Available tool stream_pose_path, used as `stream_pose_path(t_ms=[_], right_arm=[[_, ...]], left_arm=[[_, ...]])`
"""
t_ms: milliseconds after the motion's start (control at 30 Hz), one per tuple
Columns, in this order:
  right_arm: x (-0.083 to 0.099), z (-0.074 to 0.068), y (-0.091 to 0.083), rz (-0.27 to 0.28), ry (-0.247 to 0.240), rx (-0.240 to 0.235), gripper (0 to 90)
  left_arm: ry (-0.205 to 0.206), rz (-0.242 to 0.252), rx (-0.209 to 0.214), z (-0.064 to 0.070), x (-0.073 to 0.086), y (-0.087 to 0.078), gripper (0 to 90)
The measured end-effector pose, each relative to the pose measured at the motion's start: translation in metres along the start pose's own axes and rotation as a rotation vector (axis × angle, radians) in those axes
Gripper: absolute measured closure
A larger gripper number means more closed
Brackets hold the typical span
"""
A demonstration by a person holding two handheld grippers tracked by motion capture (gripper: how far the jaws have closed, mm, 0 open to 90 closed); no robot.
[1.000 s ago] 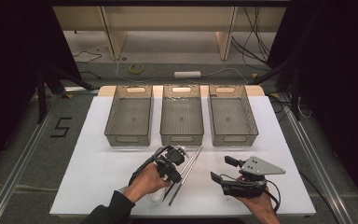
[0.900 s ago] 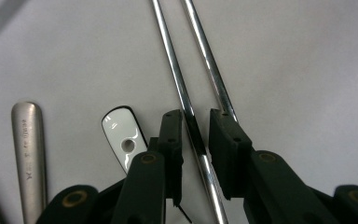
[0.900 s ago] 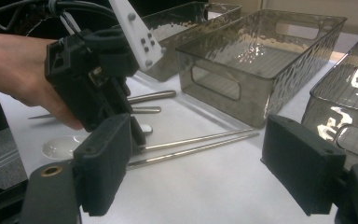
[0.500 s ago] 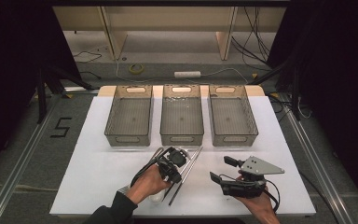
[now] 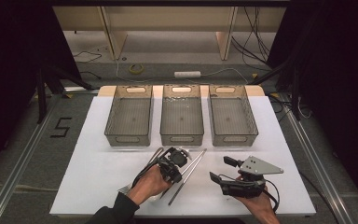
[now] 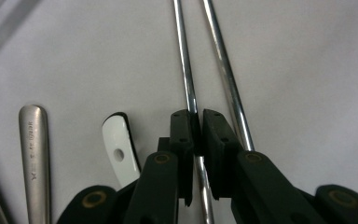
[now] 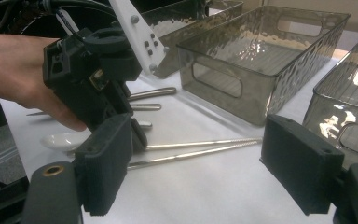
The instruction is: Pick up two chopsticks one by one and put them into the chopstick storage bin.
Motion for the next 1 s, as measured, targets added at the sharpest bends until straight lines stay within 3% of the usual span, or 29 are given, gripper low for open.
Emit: stream_pose_path(t_ms=[333,700,1000], right_arm=[[0.0,-0.001,0.0,-0.004,-0.005,-0.004,25.8],[0.0,0.0,0.0,0.0,-0.008,-0.004,25.8],[-0.001,0.0,-0.001,0.006,-0.005,0.0,25.9]], left_arm=[[-0.002,0.006,0.002,0.0,0.0,0.0,84.5],[0.027,0.043,0.019,0.0,-0.001,-0.001,84.9],[0.042,0.145,0.034,0.002,-0.01,-0.021,84.9]])
Point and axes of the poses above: each handheld gripper's, and its own axes: y roughly forward along the jaws, x roughly out of its underside, z roughly to its right, the point moved 7 cm from there along y, roughly forward along the jaws, and after that the axes turned 1 degree about x, right-handed, at the moved point
